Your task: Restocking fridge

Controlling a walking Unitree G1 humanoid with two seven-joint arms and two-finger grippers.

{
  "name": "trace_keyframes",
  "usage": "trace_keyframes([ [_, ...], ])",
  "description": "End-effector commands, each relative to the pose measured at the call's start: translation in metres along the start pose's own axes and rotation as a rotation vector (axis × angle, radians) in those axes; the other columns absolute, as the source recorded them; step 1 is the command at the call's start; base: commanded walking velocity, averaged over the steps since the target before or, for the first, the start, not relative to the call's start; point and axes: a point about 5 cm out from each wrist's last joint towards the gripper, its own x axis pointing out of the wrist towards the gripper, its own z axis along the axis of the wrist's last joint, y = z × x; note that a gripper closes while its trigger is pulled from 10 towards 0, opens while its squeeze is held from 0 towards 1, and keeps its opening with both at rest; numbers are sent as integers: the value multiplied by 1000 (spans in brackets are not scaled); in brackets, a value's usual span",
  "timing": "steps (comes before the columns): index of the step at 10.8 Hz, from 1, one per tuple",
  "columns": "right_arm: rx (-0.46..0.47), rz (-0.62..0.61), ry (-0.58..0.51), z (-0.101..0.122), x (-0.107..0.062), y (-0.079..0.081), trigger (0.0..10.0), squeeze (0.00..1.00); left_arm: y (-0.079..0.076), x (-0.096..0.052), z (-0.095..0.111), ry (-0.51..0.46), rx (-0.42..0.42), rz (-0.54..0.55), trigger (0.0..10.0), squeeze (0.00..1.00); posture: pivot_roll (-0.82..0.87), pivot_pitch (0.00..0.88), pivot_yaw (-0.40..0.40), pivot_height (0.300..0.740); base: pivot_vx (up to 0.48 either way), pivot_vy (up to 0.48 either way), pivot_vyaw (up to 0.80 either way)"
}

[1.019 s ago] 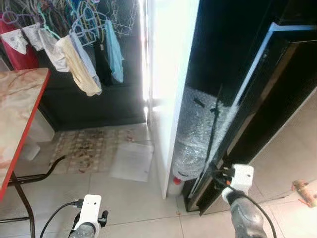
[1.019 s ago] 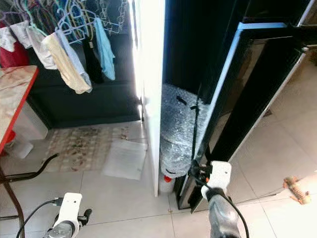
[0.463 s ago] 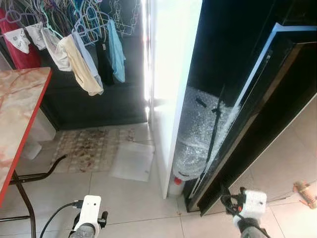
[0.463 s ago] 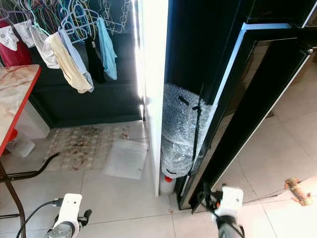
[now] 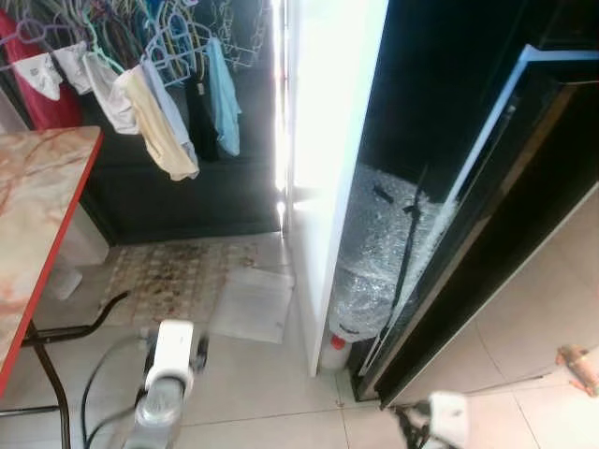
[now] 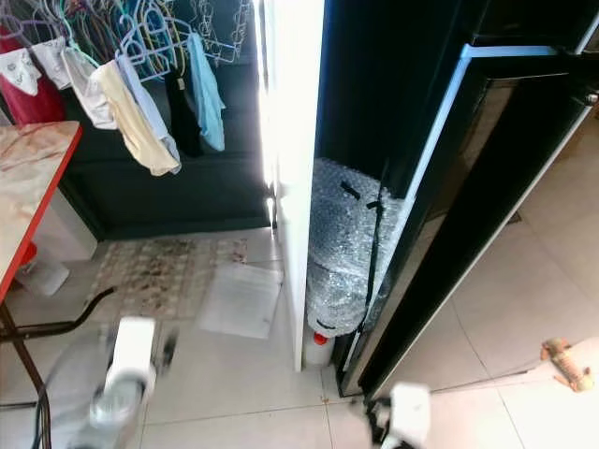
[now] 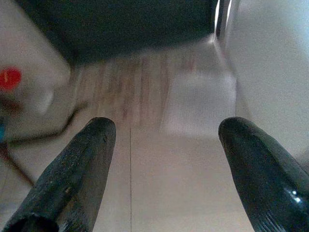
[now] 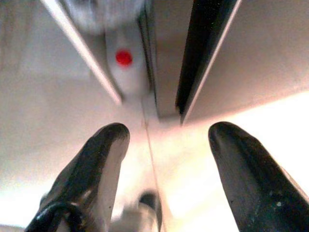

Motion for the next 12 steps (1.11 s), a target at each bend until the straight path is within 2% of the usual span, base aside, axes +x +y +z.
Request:
trace_keyframes([
  [1,-43,-10,123,-23,-6,5,10000,0,1,-3,2,-38,-8,15,10000,0,-136,24,13,740,0,0,0],
  [2,-77,-3,194,-35,-10,9,10000,0,3,-5,8,-98,-2,26,10000,0,-122,19,14,740,0,0,0],
  [3,-43,-18,196,-38,-11,12,10000,0,6,-8,11,-129,-15,37,10000,0,-113,11,12,740,0,0,0],
  [5,-49,-13,193,-36,-9,19,10000,0,7,-10,2,-89,-5,28,10000,0,-119,0,18,740,0,0,0],
  [6,-36,-11,186,-37,-10,17,10000,0,7,-14,-17,36,3,-5,10000,0,-119,0,18,740,0,0,0],
  [8,-19,-36,157,-34,-10,11,10000,0,18,-21,-41,195,-29,27,10000,0,-111,0,10,740,0,0,0],
  [9,11,-53,100,-24,-7,9,10000,0,20,-25,-51,258,-23,15,10000,0,-116,0,8,740,0,0,0],
  [10,29,-79,-6,-2,0,3,10000,0,23,-33,-66,354,-26,19,10000,0,-120,16,7,740,0,0,0],
  [11,21,-62,-59,15,6,6,10000,0,22,-42,-79,438,-34,12,10000,0,-133,31,2,740,0,0,0],
  [12,10,-42,-75,22,9,10,10000,0,22,-45,-83,469,-32,16,10000,0,-136,35,1,740,0,0,0],
])
